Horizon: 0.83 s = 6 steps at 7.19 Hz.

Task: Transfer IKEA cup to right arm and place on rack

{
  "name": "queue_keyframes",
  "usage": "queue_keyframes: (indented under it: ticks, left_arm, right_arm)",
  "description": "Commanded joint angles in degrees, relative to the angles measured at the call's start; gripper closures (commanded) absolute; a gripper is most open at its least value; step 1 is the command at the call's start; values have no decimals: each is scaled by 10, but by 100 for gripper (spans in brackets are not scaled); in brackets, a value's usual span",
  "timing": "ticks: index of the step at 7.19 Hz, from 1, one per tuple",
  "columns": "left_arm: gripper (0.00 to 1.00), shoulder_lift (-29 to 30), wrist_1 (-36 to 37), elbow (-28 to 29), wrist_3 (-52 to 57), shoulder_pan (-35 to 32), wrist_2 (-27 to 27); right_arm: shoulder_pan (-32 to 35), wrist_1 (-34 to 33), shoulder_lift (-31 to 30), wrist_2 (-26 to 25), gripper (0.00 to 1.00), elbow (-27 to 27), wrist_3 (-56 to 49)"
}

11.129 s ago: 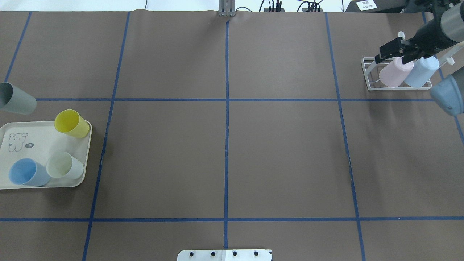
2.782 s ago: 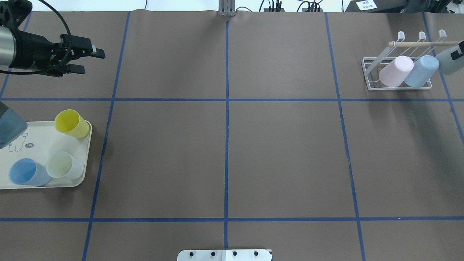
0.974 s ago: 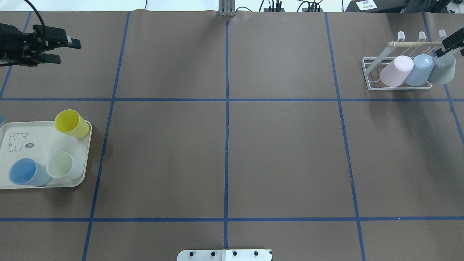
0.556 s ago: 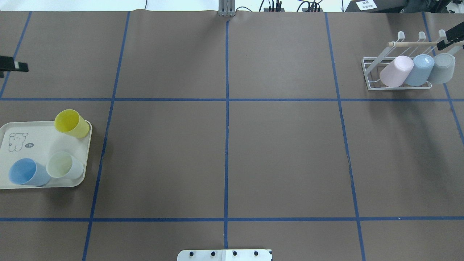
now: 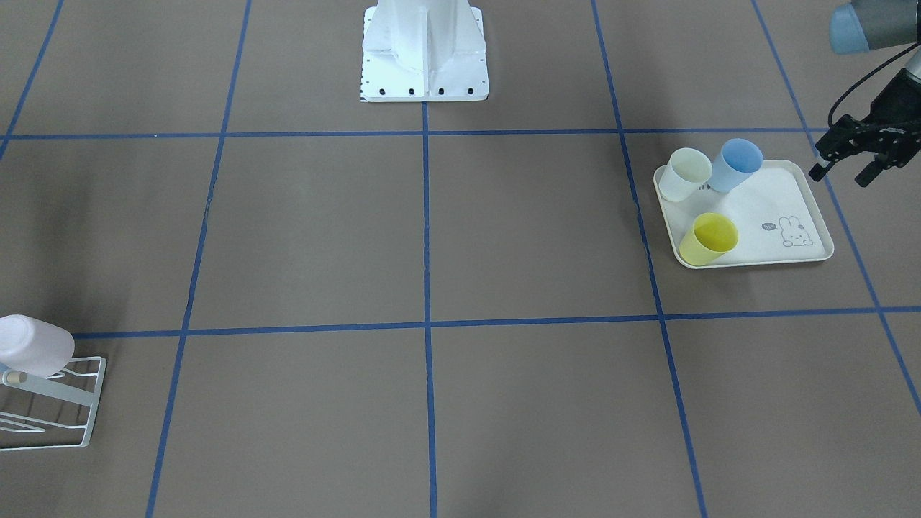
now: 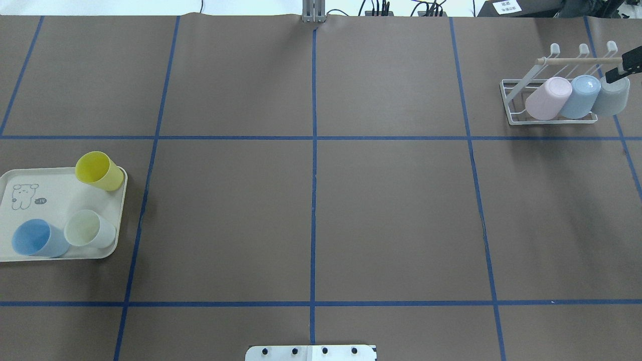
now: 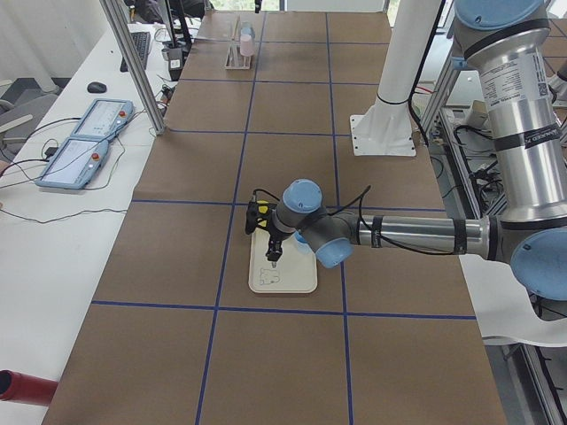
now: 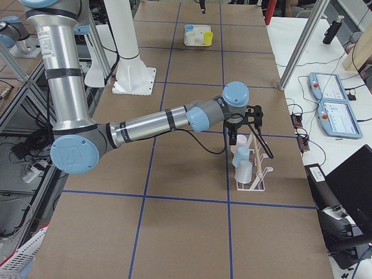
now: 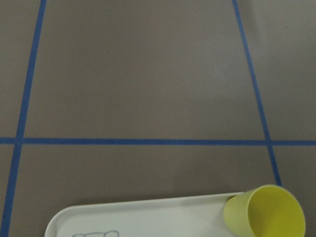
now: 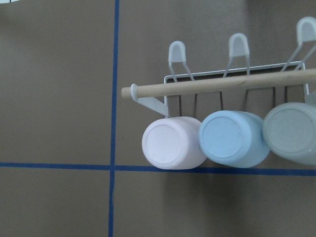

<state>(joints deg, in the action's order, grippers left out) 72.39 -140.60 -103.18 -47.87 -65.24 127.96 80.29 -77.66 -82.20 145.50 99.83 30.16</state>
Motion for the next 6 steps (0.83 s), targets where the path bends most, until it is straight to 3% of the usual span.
queue_keyframes:
  ticks: [1, 3, 5, 6]
  left_arm:
    - [0, -22, 5, 3, -25, 69, 5]
    - [1, -17, 5, 1, -48, 111, 2]
    - [37, -15, 3, 0, -89, 138, 4]
    - [81, -9, 3, 0, -117, 150, 1]
  right_arm:
    - [-30, 45, -8, 16, 0, 5, 17]
    - [-35, 73, -20, 16, 0, 1, 25]
    - [-44, 73, -20, 15, 0, -1, 25]
    - [-44, 73, -21, 15, 0, -2, 25]
